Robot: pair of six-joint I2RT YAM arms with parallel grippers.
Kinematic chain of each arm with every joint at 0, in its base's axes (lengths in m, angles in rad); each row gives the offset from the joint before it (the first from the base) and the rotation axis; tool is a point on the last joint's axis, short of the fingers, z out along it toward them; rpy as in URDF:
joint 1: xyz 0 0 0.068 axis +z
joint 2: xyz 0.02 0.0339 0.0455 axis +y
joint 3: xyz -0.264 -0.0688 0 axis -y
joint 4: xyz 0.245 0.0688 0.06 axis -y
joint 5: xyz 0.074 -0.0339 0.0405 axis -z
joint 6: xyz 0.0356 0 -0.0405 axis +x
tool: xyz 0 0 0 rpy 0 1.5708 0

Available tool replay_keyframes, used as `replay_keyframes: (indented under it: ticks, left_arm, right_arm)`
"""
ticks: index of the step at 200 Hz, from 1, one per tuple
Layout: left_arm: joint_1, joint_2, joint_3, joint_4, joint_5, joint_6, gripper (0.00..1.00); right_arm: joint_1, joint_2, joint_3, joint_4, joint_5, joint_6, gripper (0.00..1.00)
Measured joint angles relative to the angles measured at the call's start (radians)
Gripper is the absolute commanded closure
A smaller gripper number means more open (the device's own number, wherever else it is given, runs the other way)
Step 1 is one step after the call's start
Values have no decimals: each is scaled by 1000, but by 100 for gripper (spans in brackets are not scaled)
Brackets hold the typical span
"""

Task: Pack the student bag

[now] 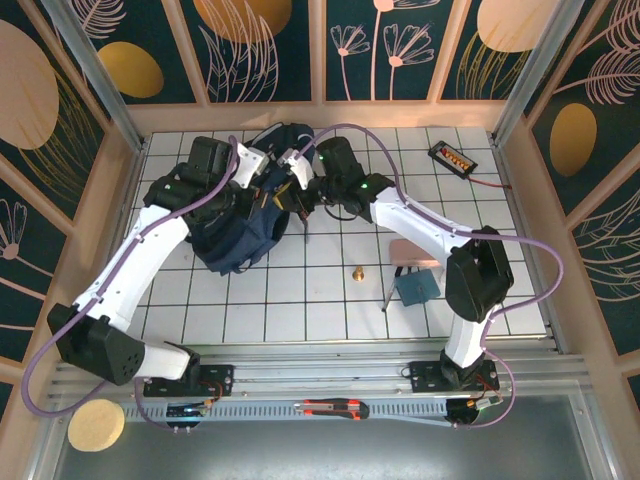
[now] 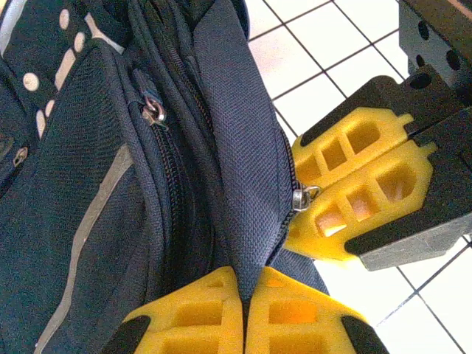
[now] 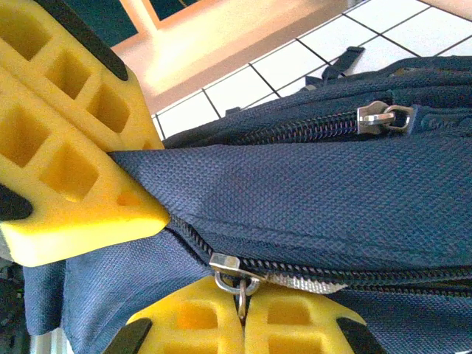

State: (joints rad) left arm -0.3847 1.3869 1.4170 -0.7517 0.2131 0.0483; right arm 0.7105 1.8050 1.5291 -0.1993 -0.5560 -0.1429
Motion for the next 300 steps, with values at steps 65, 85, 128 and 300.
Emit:
replay_keyframes:
  ticks: [65,85,128,300]
  left_arm:
    - [-12,2,-43,52,-11,0,100]
    - [-17,2,-46,69,-40,5,100]
    - [-55,2,-48,-41,-133,23,100]
    - [-58,7,-30,-90,-109,18,100]
  right_arm:
    - [-22,0,35,-119,104,-55,100]
    - [-40,0,64,-153,121,-81,100]
    - [-183,0,89,-184,294,-114,100]
    - [-98,164,-121,382,-216,314,42]
